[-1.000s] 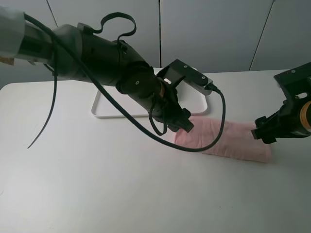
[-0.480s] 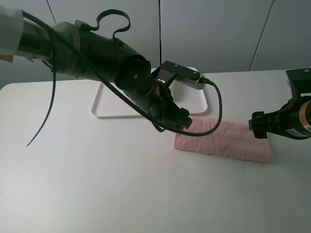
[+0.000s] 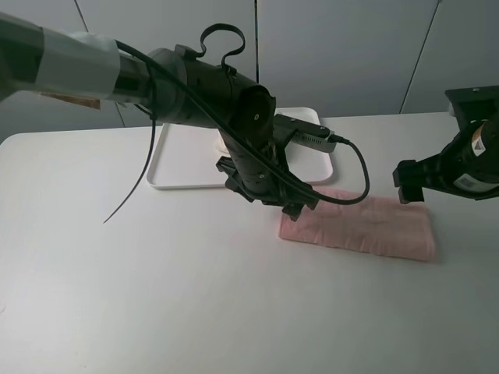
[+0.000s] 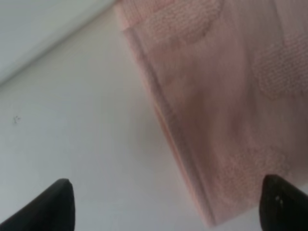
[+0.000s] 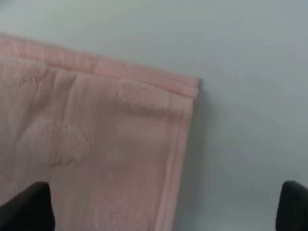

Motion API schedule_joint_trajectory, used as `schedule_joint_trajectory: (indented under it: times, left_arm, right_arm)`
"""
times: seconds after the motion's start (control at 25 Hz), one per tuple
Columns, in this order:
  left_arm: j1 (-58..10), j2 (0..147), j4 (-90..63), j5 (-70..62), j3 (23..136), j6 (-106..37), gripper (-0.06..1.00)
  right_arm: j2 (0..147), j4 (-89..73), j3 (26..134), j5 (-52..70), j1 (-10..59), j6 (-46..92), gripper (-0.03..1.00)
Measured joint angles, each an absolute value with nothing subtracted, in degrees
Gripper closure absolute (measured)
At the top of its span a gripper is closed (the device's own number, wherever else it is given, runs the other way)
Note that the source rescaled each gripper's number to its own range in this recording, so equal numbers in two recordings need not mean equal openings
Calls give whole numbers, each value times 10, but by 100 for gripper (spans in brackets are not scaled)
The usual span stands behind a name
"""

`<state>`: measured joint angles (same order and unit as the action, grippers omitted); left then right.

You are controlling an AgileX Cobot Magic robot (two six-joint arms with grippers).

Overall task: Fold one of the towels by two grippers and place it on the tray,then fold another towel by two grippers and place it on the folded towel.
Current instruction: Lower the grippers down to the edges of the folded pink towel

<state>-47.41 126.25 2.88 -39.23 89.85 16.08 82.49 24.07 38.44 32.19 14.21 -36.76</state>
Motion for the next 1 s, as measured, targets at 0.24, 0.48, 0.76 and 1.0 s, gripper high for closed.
schedule_joint_trajectory:
  times: [0.24,0.48,0.76,1.0]
  left_arm:
    - [-470,1272,25,-379,899,172,-5]
    - [-457,1285,23,-376,906,189,-5]
    - [-446,1312,0,-414,972,194,-5]
    - [-446,1332,0,-467,1024,194,-5]
  right_arm:
    - [826,31,418,371,28,-119,-3]
    - [846,-8,428,432,-20,-36,-3]
    - [868,-14,429,429,-21,-21,-3]
    - [901,-25,456,453,-21,-19,-3]
